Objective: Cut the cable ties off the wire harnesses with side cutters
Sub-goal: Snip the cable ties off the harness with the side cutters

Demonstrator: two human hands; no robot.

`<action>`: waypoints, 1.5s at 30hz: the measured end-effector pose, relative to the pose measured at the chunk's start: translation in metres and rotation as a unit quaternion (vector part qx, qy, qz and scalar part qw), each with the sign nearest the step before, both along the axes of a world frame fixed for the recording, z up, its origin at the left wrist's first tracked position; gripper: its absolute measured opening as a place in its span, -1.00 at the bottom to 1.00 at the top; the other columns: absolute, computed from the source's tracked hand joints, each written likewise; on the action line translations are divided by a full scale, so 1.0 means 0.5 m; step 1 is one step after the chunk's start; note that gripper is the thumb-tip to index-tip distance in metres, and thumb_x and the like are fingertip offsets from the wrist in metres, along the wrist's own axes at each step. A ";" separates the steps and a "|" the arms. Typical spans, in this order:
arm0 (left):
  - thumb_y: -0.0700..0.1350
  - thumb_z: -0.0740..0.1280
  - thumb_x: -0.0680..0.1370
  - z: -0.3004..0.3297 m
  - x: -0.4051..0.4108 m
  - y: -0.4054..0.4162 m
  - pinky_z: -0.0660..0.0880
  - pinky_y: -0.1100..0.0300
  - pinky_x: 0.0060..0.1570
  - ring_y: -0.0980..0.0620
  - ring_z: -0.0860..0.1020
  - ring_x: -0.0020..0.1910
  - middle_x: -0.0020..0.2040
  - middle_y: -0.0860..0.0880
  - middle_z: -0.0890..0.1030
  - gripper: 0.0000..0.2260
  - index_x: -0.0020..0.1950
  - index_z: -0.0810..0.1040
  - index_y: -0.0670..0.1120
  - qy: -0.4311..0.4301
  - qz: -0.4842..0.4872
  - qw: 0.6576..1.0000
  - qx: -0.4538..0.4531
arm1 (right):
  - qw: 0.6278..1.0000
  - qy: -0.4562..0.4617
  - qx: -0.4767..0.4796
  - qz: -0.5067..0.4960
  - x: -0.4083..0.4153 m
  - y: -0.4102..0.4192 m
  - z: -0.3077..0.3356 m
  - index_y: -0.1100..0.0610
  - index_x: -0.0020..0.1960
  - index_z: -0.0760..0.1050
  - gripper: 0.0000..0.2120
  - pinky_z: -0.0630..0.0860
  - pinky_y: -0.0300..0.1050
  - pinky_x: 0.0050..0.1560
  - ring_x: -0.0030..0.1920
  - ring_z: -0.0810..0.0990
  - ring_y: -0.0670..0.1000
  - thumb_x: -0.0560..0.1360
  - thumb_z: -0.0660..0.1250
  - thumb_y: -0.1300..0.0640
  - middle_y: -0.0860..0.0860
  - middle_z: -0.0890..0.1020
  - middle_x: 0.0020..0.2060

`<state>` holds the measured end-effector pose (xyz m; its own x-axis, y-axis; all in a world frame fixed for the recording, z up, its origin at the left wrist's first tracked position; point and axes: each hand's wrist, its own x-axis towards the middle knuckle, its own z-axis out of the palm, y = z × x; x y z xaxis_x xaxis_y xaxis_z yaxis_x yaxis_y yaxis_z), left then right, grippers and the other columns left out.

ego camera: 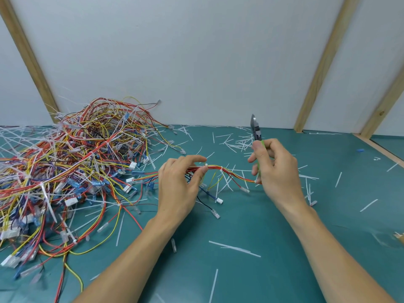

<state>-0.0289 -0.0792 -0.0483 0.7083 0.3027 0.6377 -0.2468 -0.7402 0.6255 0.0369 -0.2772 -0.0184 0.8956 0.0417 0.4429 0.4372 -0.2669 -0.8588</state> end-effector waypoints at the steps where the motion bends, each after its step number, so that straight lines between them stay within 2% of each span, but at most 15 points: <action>1: -0.02 0.44 0.57 0.002 -0.001 -0.001 0.41 -0.06 0.11 0.05 0.52 -0.06 -0.15 0.17 0.62 -0.94 0.03 0.66 0.09 -0.002 -0.001 1.000 0.003 | 1.000 0.015 -0.001 0.020 -0.004 0.004 0.001 -0.02 -0.09 0.50 -0.70 0.59 0.07 -0.32 -0.41 0.62 -0.02 0.53 0.27 -0.26 -0.08 0.70 -0.23; 5: -0.06 0.44 0.57 0.005 -0.003 -0.003 0.43 -0.16 0.08 0.00 0.52 -0.08 -0.17 0.11 0.63 -0.96 -0.03 0.68 0.02 -0.001 -0.005 1.000 -0.010 | 0.997 0.012 -0.062 0.052 -0.015 0.017 -0.005 -0.03 -0.08 0.53 -0.87 0.63 0.04 -0.13 -0.23 0.67 -0.04 0.48 0.47 0.01 -0.12 0.70 -0.21; 8: -0.06 0.44 0.57 0.009 -0.005 -0.003 0.43 -0.17 0.10 0.01 0.53 -0.05 -0.17 0.10 0.65 -0.95 -0.05 0.69 0.00 0.008 -0.010 0.999 -0.045 | 0.994 -0.012 -0.090 0.067 -0.020 0.023 -0.007 -0.04 -0.04 0.46 -0.78 0.64 0.13 -0.02 -0.15 0.69 -0.05 0.44 0.46 0.16 -0.19 0.71 -0.11; 12: -0.05 0.44 0.57 0.014 -0.010 -0.009 0.44 -0.18 0.10 0.02 0.53 -0.03 -0.17 0.11 0.65 -0.96 -0.05 0.69 0.03 0.012 -0.021 0.997 -0.077 | 0.984 -0.001 -0.150 0.095 -0.021 0.028 -0.016 -0.12 -0.02 0.32 -0.64 0.62 0.17 -0.05 -0.20 0.66 -0.07 0.45 0.48 0.15 -0.31 0.69 -0.01; 16: -0.05 0.45 0.56 0.016 -0.012 -0.009 0.45 -0.18 0.10 0.02 0.55 -0.03 -0.19 0.16 0.64 -0.98 -0.07 0.68 0.06 0.006 -0.034 0.994 -0.101 | 0.981 0.012 -0.182 0.071 -0.021 0.036 -0.032 -0.12 -0.02 0.32 -0.65 0.60 0.15 -0.05 -0.25 0.60 -0.11 0.46 0.52 0.05 -0.35 0.68 -0.08; 18: 0.00 0.43 0.54 0.017 -0.016 -0.011 0.45 -0.15 0.09 0.03 0.55 -0.08 -0.21 0.14 0.63 -0.93 -0.09 0.68 0.04 0.004 -0.023 0.998 -0.059 | 0.985 0.025 -0.152 0.072 -0.022 0.038 -0.032 -0.11 -0.03 0.35 -0.66 0.60 0.15 -0.03 -0.20 0.63 -0.06 0.46 0.53 0.01 -0.27 0.69 -0.14; 20: 0.04 0.40 0.51 0.019 -0.020 -0.013 0.42 -0.11 0.16 0.03 0.54 -0.09 -0.19 0.14 0.61 -0.88 -0.06 0.66 0.03 -0.006 0.016 0.999 0.028 | 0.988 0.039 -0.124 0.086 -0.022 0.038 -0.031 -0.09 -0.04 0.37 -0.68 0.61 0.16 -0.02 -0.17 0.66 0.01 0.47 0.54 0.03 -0.19 0.71 -0.18; 22: 0.03 0.40 0.50 0.022 -0.020 -0.013 0.35 -0.09 0.32 0.01 0.54 0.00 -0.07 0.11 0.60 -0.82 0.07 0.65 0.03 -0.027 0.038 0.994 0.103 | 0.987 0.051 -0.108 0.105 -0.022 0.037 -0.029 -0.06 -0.03 0.40 -0.69 0.62 0.14 -0.02 -0.21 0.65 -0.01 0.47 0.54 0.08 -0.15 0.71 -0.19; 25: -0.06 0.43 0.49 0.024 -0.017 -0.012 0.24 -0.11 0.47 0.03 0.52 0.15 0.09 0.09 0.61 -0.75 0.17 0.64 0.03 -0.046 0.002 0.981 0.188 | 0.984 0.061 -0.101 0.132 -0.021 0.037 -0.029 0.00 -0.02 0.43 -0.70 0.61 -0.02 -0.03 -0.25 0.63 -0.09 0.46 0.56 0.14 -0.13 0.71 -0.21; 28: -0.07 0.45 0.50 0.019 -0.016 -0.015 0.28 -0.14 0.44 0.03 0.56 0.07 -0.02 0.12 0.63 -0.82 0.10 0.66 0.03 -0.019 -0.028 0.975 0.218 | 0.981 0.074 -0.091 0.158 -0.021 0.037 -0.029 0.03 0.00 0.44 -0.70 0.60 -0.10 -0.07 -0.25 0.62 -0.09 0.46 0.56 0.15 -0.11 0.71 -0.23; 31: -0.04 0.45 0.55 0.015 -0.013 -0.007 0.33 -0.05 0.39 0.05 0.56 -0.05 -0.13 0.14 0.63 -0.91 0.04 0.66 0.02 -0.002 -0.051 0.980 0.191 | 0.978 0.079 -0.075 0.176 -0.021 0.036 -0.025 0.06 0.01 0.45 -0.70 0.60 -0.13 -0.11 -0.25 0.62 -0.07 0.47 0.57 0.17 -0.07 0.70 -0.23; 35: 0.01 0.45 0.55 0.011 -0.008 -0.006 0.39 0.07 0.10 0.08 0.49 -0.17 -0.23 0.16 0.59 -0.94 -0.07 0.65 0.05 0.011 -0.069 0.989 0.133 | 0.978 0.075 -0.073 0.178 -0.022 0.037 -0.026 0.07 0.00 0.44 -0.70 0.57 -0.10 -0.12 -0.25 0.62 -0.05 0.46 0.57 0.19 -0.04 0.72 -0.18; 38: 0.03 0.40 0.55 0.005 -0.004 -0.005 0.35 0.07 0.01 0.09 0.43 -0.20 -0.30 0.15 0.55 -0.87 -0.18 0.64 0.06 0.012 -0.048 0.995 0.092 | 0.981 0.058 -0.082 0.163 -0.024 0.039 -0.026 0.04 0.00 0.51 -0.71 0.62 -0.02 0.01 -0.21 0.64 -0.07 0.42 0.60 0.17 -0.08 0.71 -0.12; 41: 0.07 0.39 0.56 0.000 -0.002 -0.002 0.33 0.07 0.04 0.07 0.43 -0.17 -0.27 0.14 0.54 -0.87 -0.14 0.65 0.08 0.020 -0.033 0.993 0.109 | 0.987 0.057 -0.073 0.127 -0.020 0.037 -0.025 0.00 -0.02 0.60 -0.74 0.64 0.00 0.10 -0.10 0.70 -0.07 0.38 0.63 0.09 -0.08 0.72 -0.14; 45: 0.12 0.46 0.51 0.000 0.000 0.004 0.26 0.17 -0.01 0.07 0.41 -0.16 -0.24 0.12 0.49 -0.87 -0.06 0.65 0.09 0.037 -0.057 0.989 0.129 | 0.992 0.088 -0.023 0.093 -0.008 0.026 -0.023 -0.01 -0.06 0.64 -0.81 0.69 0.11 0.00 -0.10 0.71 -0.05 0.42 0.61 0.00 -0.10 0.73 -0.19</action>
<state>-0.0290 -0.0770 -0.0485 0.7760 0.0513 0.6286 -0.2992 -0.8474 0.4386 0.0328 -0.2640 -0.0301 0.9339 0.2293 0.2742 0.3268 -0.2368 -0.9150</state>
